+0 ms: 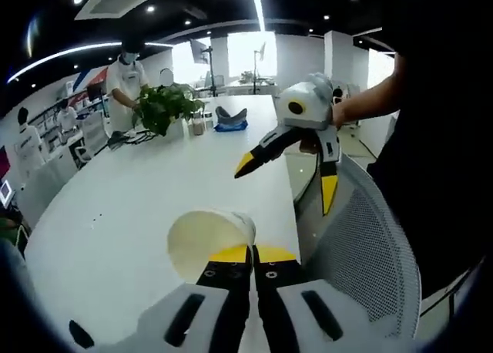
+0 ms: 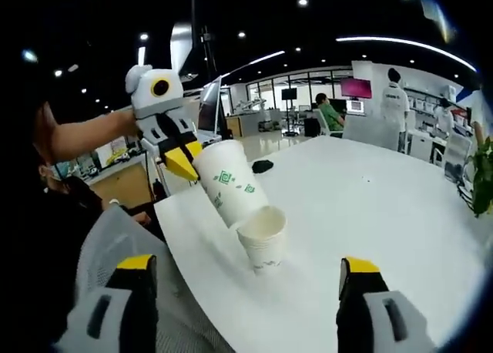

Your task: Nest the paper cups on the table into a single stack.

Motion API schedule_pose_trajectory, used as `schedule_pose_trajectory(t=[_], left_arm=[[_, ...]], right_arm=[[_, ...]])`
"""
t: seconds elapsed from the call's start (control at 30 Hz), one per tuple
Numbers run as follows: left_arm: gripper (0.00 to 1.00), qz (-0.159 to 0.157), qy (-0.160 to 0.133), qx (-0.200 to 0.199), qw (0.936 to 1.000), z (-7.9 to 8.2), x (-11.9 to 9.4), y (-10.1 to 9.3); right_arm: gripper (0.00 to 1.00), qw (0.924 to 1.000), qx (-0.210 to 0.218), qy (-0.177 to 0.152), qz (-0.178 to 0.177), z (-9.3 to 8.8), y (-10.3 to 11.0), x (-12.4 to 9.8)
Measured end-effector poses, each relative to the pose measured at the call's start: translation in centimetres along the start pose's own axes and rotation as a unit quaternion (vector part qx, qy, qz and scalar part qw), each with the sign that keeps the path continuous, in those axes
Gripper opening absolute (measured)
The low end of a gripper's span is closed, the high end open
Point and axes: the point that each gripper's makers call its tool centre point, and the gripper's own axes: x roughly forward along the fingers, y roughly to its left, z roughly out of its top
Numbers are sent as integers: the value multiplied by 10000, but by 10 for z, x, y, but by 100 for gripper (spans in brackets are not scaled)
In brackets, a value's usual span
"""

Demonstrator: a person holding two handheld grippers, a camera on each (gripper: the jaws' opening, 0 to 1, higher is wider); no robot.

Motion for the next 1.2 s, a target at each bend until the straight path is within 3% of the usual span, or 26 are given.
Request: schedule_pose_trajectory(t=[0.5, 0.87, 1.2], left_arm=[[0, -15, 668, 378, 9970, -11, 14, 17], [0, -117, 1004, 512, 9936, -20, 30, 17], [0, -167, 1247, 696, 9896, -25, 30, 19]], right_arm=[[100, 9999, 79, 0, -65, -4, -3, -3], [99, 9999, 61, 73, -111, -9, -4, -5], [98, 9998, 116, 81, -172, -12, -7, -7]])
